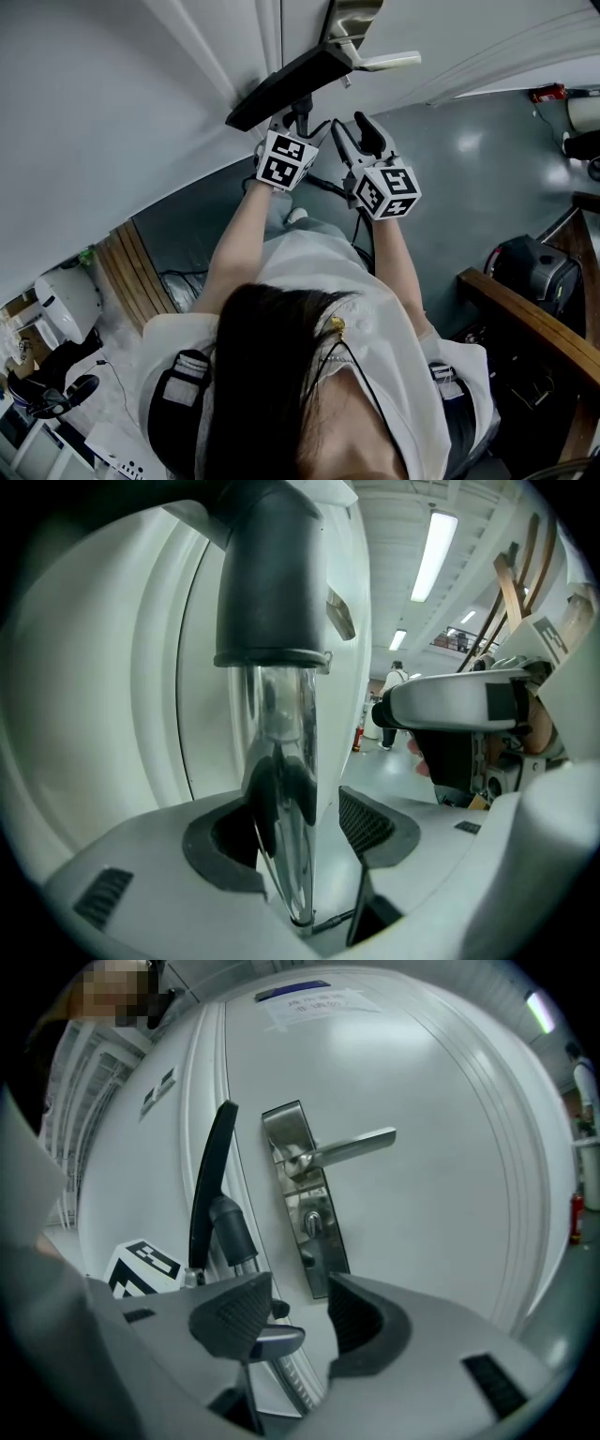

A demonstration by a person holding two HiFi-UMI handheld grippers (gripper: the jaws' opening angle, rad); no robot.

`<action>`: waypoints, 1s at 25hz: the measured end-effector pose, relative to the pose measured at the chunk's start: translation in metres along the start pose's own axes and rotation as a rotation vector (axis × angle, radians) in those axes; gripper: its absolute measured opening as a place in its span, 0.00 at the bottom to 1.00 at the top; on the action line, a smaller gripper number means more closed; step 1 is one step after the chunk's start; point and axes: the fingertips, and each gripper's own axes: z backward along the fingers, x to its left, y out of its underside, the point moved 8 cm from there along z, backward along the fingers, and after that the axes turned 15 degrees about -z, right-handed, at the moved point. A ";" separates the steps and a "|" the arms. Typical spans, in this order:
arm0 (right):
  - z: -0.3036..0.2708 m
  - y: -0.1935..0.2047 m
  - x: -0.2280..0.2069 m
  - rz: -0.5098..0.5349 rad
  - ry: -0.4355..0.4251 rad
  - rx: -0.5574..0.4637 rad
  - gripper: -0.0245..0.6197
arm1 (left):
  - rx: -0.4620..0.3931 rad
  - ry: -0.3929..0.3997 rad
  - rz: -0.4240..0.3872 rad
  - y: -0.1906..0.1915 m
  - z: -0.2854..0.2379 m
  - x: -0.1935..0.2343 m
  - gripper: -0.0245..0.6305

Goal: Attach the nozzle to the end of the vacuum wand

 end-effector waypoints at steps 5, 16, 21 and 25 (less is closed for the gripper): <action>0.003 0.000 -0.007 0.006 0.089 -0.029 0.10 | 0.005 -0.008 0.006 0.003 0.001 0.001 0.39; 0.004 0.004 -0.009 0.014 0.138 -0.017 0.06 | 0.001 0.009 -0.011 -0.002 0.001 -0.003 0.38; 0.005 0.008 -0.008 0.021 0.153 -0.005 0.06 | -0.009 0.014 -0.011 -0.002 0.003 -0.005 0.38; 0.003 0.013 -0.008 0.024 0.158 0.005 0.06 | -0.008 0.014 -0.021 -0.002 0.003 -0.006 0.38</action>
